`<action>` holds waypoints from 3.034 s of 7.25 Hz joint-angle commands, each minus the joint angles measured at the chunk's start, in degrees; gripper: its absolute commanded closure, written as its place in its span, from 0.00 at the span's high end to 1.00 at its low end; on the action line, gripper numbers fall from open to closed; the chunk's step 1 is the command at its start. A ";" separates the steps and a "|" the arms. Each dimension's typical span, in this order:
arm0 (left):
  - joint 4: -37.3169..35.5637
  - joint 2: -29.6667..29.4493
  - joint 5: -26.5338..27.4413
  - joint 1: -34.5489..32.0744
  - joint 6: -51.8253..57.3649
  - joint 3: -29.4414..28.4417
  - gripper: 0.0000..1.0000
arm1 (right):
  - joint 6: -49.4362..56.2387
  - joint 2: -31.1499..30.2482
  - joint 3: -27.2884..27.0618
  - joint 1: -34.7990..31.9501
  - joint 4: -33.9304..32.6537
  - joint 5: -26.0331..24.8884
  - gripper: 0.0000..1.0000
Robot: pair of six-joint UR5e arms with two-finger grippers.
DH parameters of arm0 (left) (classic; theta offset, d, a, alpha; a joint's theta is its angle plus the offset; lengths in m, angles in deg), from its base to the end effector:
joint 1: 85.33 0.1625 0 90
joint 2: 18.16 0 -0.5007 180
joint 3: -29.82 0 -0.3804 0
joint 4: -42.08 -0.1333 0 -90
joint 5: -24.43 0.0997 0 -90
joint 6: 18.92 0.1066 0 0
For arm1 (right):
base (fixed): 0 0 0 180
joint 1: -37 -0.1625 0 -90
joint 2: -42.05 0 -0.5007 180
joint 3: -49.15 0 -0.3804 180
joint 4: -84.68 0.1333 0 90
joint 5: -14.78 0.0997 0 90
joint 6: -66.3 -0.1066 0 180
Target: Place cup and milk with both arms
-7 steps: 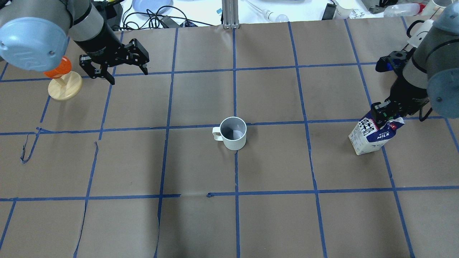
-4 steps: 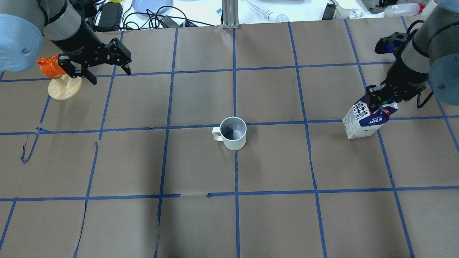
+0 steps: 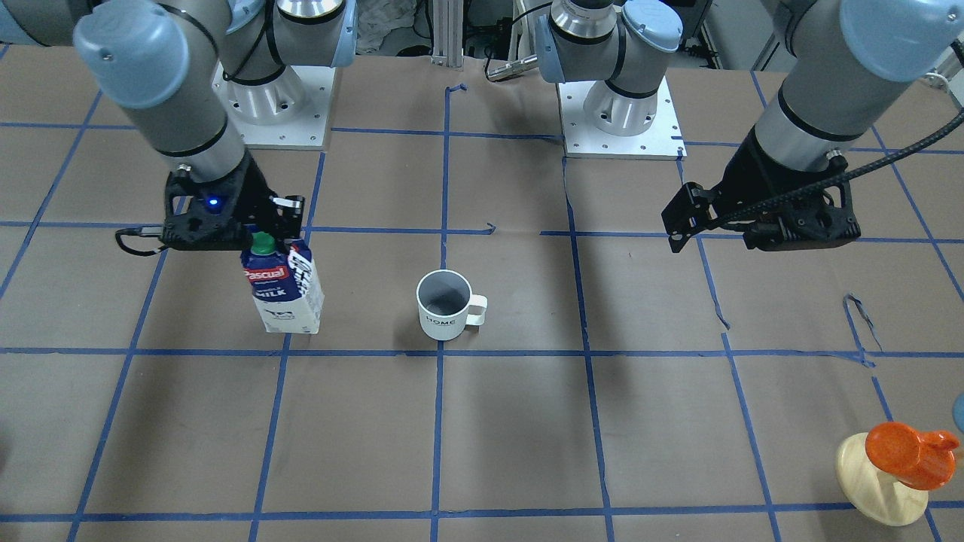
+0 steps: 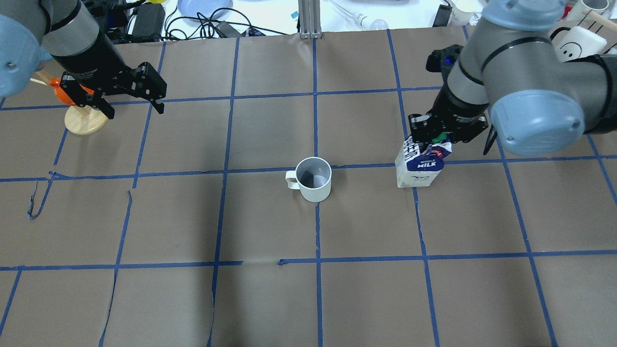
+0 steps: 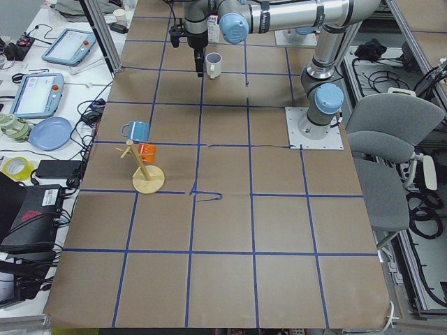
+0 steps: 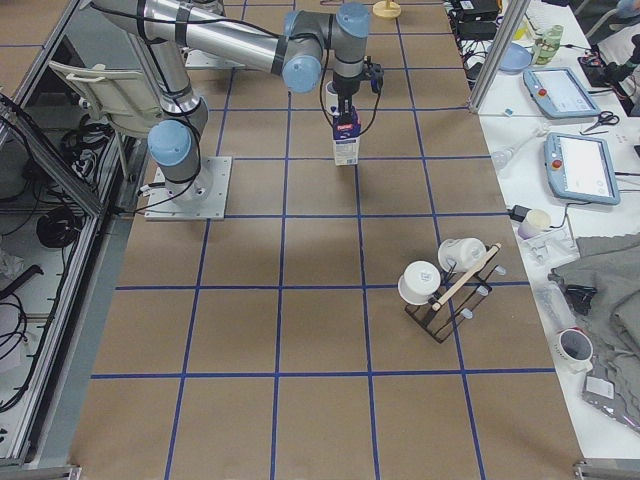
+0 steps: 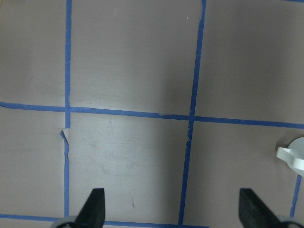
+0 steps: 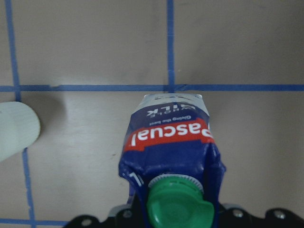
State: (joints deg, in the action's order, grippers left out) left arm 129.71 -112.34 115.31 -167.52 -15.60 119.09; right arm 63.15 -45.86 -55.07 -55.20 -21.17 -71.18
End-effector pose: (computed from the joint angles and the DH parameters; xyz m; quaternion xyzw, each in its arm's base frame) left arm -0.0606 -0.5270 0.5305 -0.0391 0.9992 0.0101 0.0067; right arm 0.1592 -0.4764 0.4489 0.0084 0.9993 0.0057 0.0350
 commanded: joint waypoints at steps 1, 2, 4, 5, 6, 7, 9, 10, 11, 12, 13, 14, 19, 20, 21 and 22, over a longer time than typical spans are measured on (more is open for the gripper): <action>1.39 0.75 0.88 -0.68 -0.15 -0.06 1.00 | -11.74 1.32 2.87 -9.19 0.38 2.19 0.20; 1.31 0.66 0.88 -1.47 -0.15 -0.06 1.00 | -12.74 3.34 3.84 -10.53 0.12 1.86 0.20; 1.22 0.57 0.97 -1.66 -0.06 0.20 1.00 | -11.97 5.80 5.25 -10.81 -0.41 1.51 0.20; 1.22 0.49 1.06 -1.57 0.02 0.20 1.00 | -11.96 6.77 5.78 -10.72 -0.49 1.67 0.20; 0.87 0.23 1.14 -1.57 0.37 0.20 1.00 | -12.05 7.74 5.96 -10.81 -0.49 1.68 0.20; 0.69 0.31 1.06 -1.57 0.38 0.20 1.00 | -11.87 7.93 5.96 -10.72 -0.49 1.76 0.20; 0.78 0.84 1.06 -1.57 0.38 0.12 1.00 | -11.96 8.36 5.79 -10.81 -0.58 1.50 0.46; 0.78 1.01 0.97 -1.83 0.29 0.03 1.00 | -11.96 8.37 5.70 -10.81 -0.58 1.50 0.99; 0.87 1.36 0.97 -1.92 0.29 -0.06 1.00 | -11.96 8.37 5.78 -10.72 -0.58 1.50 1.00; 1.04 1.63 0.97 -2.09 0.29 -0.06 1.00 | -11.87 8.28 6.05 -10.81 -0.49 0.02 1.00; 1.04 1.63 0.97 -2.44 0.29 -0.06 1.00 | -11.44 8.19 7.44 -10.72 0.03 -1.82 1.00; 1.39 2.24 1.06 -2.79 0.29 -0.15 1.00 | -11.26 7.84 9.89 -10.72 1.08 -1.93 1.00; 3.51 3.57 0.88 -3.06 0.20 0.11 1.00 | -6.97 -0.07 18.62 -10.02 16.56 -2.28 1.00; 3.16 3.21 0.53 -3.06 0.11 0.03 1.00 | -5.30 0.02 18.79 -9.32 15.95 -4.80 1.00; 3.15 3.39 0.79 -3.06 0.02 0.03 1.00 | -2.84 0.02 18.79 -7.05 14.90 -5.44 1.00; 3.07 3.30 0.79 -3.06 0.02 0.03 1.00 | -2.73 0.10 19.31 -3.20 14.89 -4.31 1.00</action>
State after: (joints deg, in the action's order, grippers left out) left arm 132.89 -108.97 116.05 -170.58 -15.54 119.12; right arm 59.25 -45.78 -36.19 -62.18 -5.91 -75.86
